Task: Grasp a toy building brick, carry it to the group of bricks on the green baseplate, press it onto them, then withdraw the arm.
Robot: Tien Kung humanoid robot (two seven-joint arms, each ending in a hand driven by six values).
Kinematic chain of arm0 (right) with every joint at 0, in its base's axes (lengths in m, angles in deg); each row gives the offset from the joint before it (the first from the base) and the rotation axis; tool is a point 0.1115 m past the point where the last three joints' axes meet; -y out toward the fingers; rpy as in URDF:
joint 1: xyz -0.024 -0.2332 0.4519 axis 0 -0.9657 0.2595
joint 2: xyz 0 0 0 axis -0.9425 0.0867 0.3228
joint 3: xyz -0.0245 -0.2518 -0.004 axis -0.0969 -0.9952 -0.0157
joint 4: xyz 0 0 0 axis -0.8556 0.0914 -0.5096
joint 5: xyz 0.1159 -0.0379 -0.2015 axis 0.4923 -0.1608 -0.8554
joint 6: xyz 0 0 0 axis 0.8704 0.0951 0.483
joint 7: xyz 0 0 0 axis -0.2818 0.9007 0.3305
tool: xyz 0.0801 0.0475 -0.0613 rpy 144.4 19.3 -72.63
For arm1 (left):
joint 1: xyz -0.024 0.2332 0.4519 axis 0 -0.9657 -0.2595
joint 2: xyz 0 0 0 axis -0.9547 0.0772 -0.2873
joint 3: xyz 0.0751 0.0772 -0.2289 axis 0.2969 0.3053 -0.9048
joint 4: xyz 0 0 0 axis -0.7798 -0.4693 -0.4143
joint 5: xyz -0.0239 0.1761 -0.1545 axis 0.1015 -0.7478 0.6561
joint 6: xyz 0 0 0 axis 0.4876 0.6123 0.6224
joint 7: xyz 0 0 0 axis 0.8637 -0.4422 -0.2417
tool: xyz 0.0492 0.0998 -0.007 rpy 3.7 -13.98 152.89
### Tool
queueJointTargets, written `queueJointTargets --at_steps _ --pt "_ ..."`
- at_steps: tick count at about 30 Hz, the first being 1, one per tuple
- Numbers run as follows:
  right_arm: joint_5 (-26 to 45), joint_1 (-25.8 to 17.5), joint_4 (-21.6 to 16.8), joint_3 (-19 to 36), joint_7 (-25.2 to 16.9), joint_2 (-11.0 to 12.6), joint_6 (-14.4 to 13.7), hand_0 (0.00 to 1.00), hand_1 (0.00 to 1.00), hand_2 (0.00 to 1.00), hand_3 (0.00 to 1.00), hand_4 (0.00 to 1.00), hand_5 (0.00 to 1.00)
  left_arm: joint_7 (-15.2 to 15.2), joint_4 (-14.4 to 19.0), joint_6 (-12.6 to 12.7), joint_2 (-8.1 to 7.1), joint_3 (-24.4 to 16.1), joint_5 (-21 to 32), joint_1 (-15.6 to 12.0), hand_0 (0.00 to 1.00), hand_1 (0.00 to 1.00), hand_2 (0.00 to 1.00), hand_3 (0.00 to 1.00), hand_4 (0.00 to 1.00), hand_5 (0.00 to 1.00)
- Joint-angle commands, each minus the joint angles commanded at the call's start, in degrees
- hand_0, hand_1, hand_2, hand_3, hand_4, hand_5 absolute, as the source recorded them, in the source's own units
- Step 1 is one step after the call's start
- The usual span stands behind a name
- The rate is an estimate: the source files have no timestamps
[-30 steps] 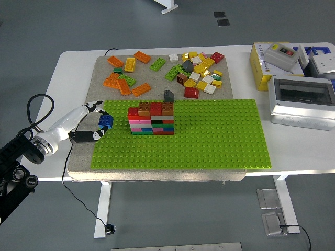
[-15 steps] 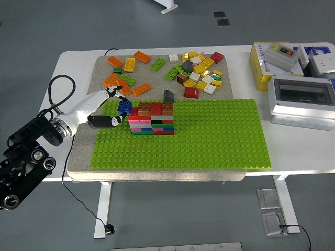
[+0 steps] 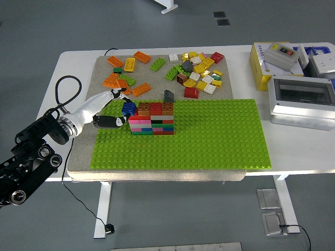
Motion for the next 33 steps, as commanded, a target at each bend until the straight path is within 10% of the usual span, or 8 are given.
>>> queueJointTargets --at_steps 33 --pt "-0.22 -0.06 0.00 -0.07 -0.20 0.02 -0.14 0.775 0.773 0.818 0.821 0.577 0.998 -1.51 -0.92 -1.10 0.83 0.02 -0.16 1.56 0.973 0.982 0.998 0.522 0.502 0.191"
